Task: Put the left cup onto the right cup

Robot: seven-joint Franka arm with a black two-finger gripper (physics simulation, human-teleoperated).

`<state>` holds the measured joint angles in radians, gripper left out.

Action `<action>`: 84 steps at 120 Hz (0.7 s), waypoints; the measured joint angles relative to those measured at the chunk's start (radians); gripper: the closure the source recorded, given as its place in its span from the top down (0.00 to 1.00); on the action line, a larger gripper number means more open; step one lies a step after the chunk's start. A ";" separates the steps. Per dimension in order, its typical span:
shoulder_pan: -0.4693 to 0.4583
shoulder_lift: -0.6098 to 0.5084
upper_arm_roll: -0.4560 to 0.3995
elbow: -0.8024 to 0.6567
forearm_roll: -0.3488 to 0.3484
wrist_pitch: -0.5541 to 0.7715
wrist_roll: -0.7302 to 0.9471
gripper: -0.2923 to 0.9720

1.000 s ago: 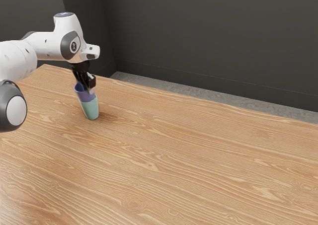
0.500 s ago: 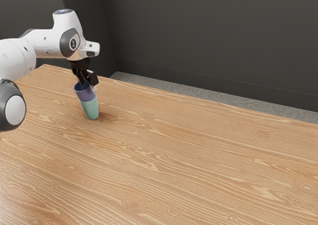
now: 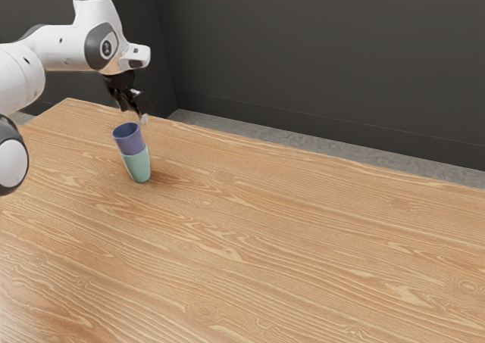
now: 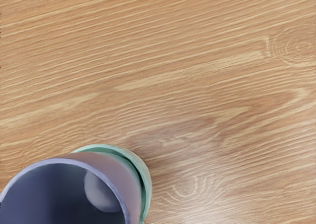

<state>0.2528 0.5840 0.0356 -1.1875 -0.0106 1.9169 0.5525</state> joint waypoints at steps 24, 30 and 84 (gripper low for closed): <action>-0.020 -0.065 0.004 -0.048 -0.001 -0.015 -0.001 0.75; -0.022 -0.086 0.004 -0.067 -0.001 -0.017 -0.002 0.75; -0.072 -0.330 0.009 -0.214 0.000 -0.120 -0.037 0.75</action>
<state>0.1807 0.2538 0.0444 -1.4017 -0.0105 1.7966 0.5153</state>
